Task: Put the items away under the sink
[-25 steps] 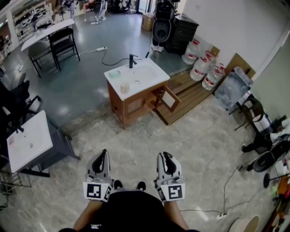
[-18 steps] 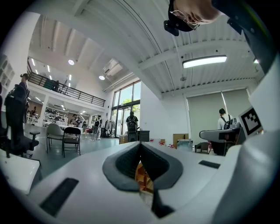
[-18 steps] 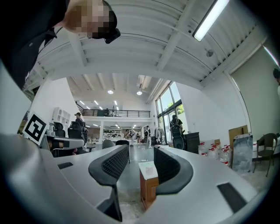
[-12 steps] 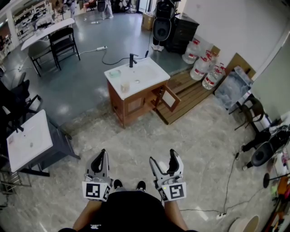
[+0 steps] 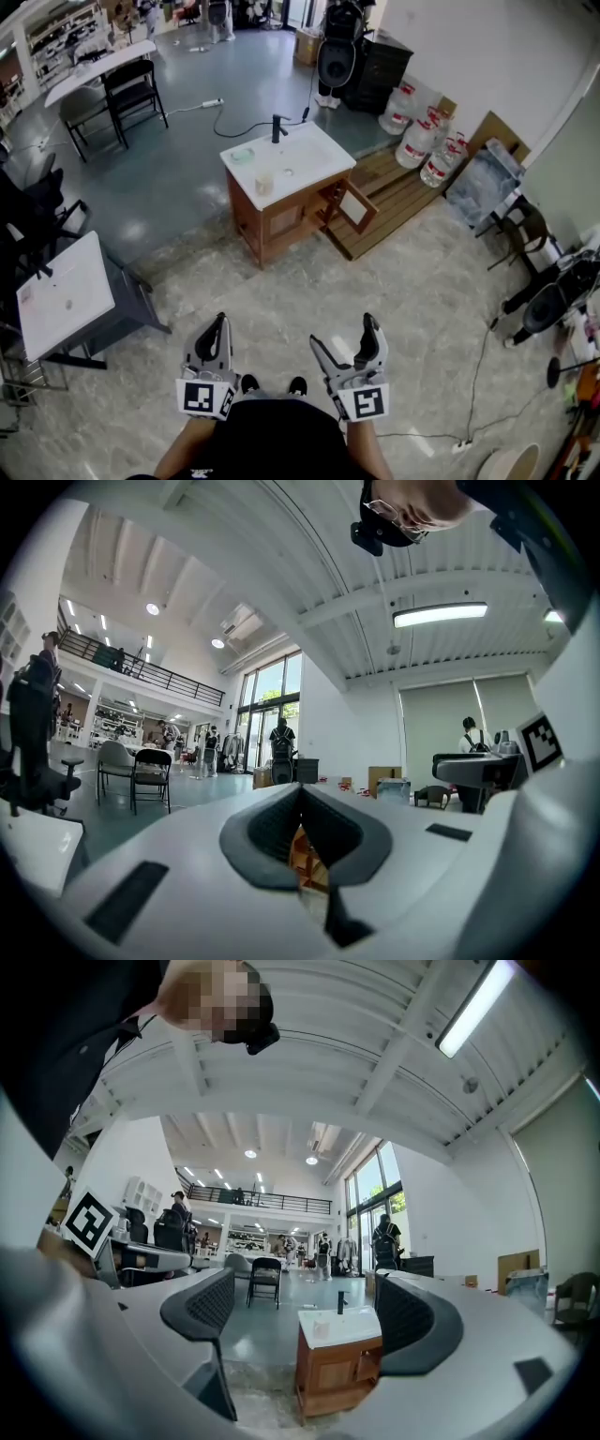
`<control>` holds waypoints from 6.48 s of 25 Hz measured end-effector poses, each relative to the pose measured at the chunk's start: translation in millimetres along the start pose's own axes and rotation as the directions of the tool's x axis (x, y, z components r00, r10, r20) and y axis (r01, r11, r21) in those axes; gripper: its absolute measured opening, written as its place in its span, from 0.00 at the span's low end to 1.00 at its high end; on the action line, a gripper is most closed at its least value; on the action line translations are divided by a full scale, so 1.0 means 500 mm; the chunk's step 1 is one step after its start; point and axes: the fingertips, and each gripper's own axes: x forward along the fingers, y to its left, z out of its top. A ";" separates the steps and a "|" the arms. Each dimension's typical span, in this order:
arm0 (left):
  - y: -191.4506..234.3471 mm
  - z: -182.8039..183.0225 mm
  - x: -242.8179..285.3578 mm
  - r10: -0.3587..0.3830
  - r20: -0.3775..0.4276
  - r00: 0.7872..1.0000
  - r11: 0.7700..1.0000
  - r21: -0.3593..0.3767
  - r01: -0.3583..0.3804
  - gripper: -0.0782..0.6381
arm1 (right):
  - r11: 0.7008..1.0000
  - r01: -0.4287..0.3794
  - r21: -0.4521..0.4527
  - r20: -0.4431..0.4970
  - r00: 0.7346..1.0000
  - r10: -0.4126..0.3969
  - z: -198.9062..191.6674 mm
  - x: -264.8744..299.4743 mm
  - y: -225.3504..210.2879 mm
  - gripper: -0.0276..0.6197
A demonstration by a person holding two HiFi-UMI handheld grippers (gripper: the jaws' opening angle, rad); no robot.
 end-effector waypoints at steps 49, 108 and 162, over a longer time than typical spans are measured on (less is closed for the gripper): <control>0.066 -0.065 0.552 0.078 -0.057 0.995 0.997 0.004 -0.078 0.12 | 0.990 -0.091 0.104 -0.040 0.995 0.096 -0.133 0.460 -0.329 0.75; 0.483 -0.673 0.844 0.283 -0.374 0.883 0.949 -0.024 -0.315 0.12 | 0.915 -0.402 -0.030 -0.362 0.858 0.365 -0.889 1.158 -0.032 0.09; -0.153 -0.435 1.086 0.001 -0.280 0.960 1.000 -0.014 -0.005 0.12 | 0.973 -0.218 -0.073 -0.305 0.934 0.187 -0.523 0.660 -0.696 0.08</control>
